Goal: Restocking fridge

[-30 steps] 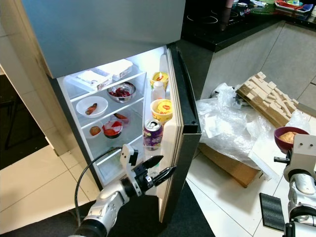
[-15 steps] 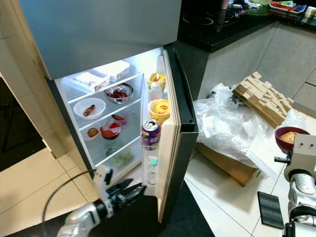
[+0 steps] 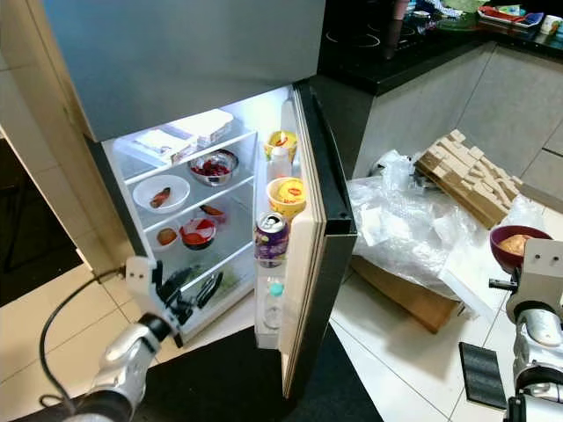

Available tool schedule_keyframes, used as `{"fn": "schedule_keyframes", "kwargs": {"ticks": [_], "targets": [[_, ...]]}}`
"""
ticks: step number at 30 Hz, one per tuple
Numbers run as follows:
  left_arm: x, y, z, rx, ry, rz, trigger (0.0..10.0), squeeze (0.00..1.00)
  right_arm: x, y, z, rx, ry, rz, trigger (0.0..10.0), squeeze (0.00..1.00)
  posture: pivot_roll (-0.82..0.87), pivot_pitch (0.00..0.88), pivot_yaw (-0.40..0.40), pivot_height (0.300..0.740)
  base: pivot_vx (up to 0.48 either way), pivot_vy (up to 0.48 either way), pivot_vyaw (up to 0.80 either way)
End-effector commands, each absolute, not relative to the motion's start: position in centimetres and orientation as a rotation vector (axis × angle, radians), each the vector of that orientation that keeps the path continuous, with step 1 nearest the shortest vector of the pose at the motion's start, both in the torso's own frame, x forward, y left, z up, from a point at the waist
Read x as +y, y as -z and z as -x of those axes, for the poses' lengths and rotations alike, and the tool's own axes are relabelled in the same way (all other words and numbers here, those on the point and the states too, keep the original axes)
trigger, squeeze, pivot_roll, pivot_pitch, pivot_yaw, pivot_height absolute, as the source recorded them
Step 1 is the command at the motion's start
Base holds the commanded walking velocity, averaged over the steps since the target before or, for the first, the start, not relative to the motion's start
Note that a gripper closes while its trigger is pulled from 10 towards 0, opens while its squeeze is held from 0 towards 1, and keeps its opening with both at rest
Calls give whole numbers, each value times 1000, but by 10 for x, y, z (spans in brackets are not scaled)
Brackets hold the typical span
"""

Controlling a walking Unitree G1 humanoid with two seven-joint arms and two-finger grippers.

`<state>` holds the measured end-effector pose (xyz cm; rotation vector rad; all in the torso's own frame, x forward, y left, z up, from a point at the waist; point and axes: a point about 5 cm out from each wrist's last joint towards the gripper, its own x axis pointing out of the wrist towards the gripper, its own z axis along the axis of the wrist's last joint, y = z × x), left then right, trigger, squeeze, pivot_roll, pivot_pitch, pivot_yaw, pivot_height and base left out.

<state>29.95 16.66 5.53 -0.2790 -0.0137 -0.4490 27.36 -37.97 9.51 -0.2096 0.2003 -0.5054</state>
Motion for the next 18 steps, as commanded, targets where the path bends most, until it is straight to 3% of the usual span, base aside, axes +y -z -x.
{"fn": "schedule_keyframes", "kwargs": {"ticks": [1,18], "targets": [[151,-55,-301,-17,481,285,10000,0,-390,-112,-275,143,537,213,10000,0,-43,0,-55,739,0,0,0],[83,-62,-307,-12,663,346,10000,0,-394,-121,-277,113,543,216,10000,0,-72,0,-47,739,0,0,0]]}}
